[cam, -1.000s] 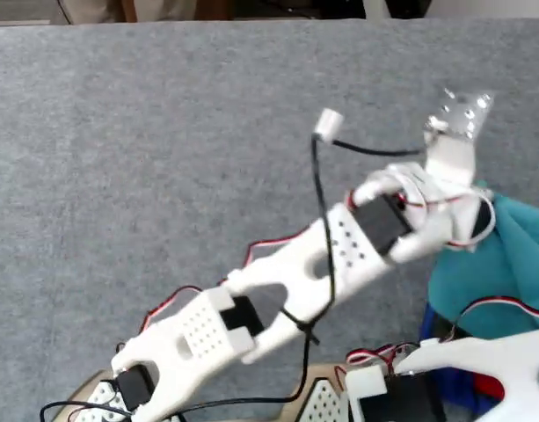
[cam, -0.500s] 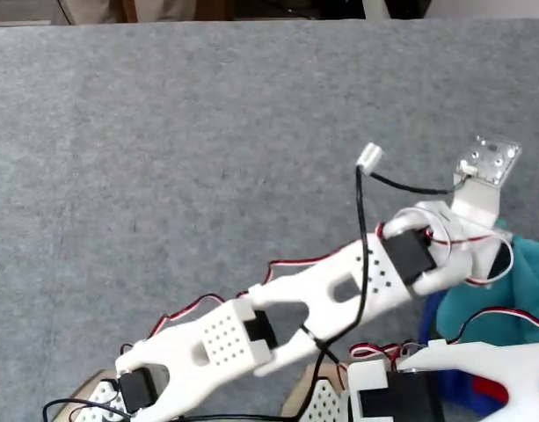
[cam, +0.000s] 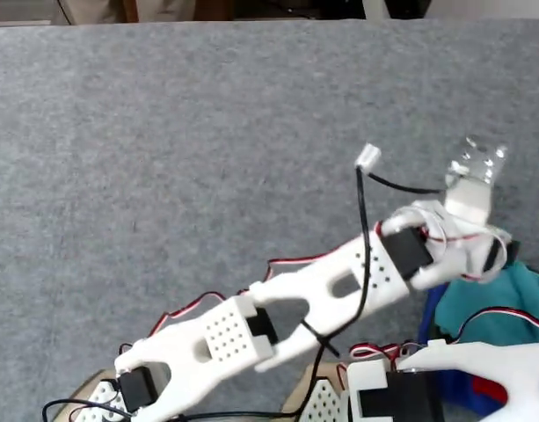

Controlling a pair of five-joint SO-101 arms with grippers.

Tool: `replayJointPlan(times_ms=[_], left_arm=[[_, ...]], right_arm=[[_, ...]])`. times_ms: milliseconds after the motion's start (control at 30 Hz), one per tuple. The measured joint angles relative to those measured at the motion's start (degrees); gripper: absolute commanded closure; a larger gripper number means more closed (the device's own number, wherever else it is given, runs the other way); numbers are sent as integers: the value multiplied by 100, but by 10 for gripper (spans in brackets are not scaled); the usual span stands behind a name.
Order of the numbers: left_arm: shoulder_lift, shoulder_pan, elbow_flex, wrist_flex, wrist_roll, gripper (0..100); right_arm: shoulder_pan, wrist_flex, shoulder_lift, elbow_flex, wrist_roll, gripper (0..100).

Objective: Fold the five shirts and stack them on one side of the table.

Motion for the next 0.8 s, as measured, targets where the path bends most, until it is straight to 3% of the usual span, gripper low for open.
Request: replayJointPlan(times_ms=[100,300,467,800], left_arm=[[-9,-237,0,35,0,861],[-246,-774,0,642,-422,953],[-308,-1169,0,1099,-888,961],[-308,-1451,0,1275,-985,959]], right_arm=[[-167,0,0,26,123,998],[-1160,-149,396,484,123,993],[-1284,-589,1336,536,123,993],[-1284,-1046,2532,193,123,993]])
